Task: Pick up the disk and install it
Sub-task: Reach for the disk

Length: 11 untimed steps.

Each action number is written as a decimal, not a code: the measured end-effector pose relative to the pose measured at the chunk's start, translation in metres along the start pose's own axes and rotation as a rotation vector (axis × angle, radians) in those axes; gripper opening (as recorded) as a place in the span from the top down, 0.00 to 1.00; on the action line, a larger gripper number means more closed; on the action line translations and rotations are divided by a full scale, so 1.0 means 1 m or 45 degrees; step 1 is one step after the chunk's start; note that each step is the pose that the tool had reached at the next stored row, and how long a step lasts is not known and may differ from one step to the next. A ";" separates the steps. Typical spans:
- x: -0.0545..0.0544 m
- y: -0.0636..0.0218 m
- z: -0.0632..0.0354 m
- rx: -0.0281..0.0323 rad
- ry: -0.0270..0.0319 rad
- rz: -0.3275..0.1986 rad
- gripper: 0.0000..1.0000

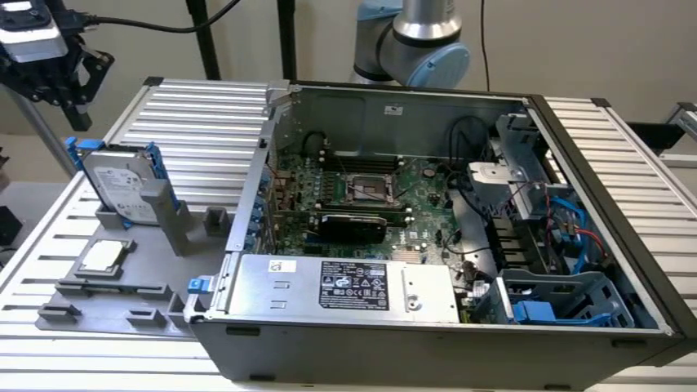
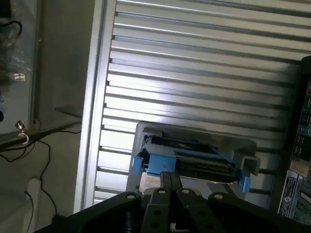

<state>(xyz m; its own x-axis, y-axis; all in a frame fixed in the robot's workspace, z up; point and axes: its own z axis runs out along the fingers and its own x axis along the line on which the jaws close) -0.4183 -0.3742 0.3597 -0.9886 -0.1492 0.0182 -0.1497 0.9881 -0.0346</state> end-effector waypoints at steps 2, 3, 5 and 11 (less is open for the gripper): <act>0.000 0.0000 0.0004 0.0009 -0.0016 -0.046 1.00; 0.000 0.0000 0.0006 0.0013 -0.0024 -0.069 1.00; 0.000 0.0000 0.0010 0.0021 -0.0041 -0.116 1.00; 0.000 0.0001 0.0024 0.0047 -0.0089 -0.256 1.00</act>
<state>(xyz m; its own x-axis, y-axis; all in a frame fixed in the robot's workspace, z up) -0.4183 -0.3742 0.3573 -0.9389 -0.3437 0.0182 -0.3442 0.9383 -0.0346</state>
